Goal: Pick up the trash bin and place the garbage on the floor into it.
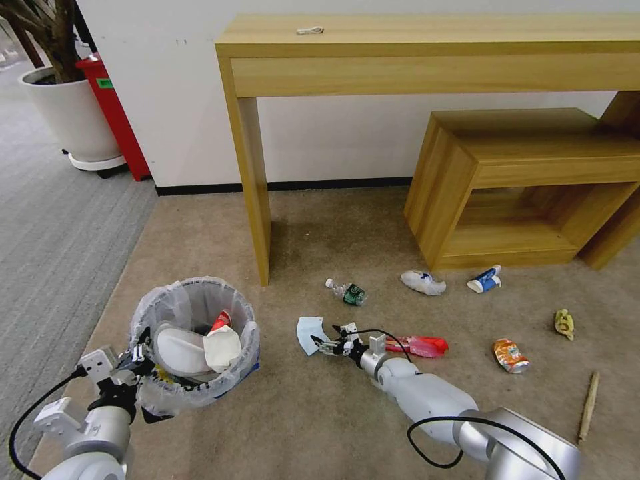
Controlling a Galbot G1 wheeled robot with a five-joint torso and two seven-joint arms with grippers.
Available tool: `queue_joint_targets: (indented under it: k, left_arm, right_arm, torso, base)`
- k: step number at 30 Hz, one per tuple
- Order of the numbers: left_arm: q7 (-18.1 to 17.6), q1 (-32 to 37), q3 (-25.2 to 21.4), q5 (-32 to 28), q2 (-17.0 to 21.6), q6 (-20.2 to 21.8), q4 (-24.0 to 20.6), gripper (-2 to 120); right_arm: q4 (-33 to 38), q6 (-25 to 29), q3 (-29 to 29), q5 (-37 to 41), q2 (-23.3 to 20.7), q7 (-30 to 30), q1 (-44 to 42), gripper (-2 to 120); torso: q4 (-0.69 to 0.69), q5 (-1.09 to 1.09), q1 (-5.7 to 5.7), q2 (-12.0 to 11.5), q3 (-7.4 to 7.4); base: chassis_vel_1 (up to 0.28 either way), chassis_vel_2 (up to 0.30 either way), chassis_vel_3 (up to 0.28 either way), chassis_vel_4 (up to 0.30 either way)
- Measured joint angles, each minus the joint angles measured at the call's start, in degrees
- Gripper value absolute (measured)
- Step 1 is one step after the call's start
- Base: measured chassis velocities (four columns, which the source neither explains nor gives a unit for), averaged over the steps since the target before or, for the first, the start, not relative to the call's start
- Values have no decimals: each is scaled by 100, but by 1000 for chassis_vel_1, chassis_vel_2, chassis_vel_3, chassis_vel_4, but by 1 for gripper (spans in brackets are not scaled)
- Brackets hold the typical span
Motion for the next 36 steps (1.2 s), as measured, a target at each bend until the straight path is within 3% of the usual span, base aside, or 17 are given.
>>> queue_joint_targets:
  k: [36]
  left_arm:
    - [19,175,-60,-96,-16,-60,-363,4]
  right_arm:
    - [-334,-316,-15,-807,498,235,78,97]
  torso:
    - [0,0,0,0,0]
  base:
    - [0,0,0,0]
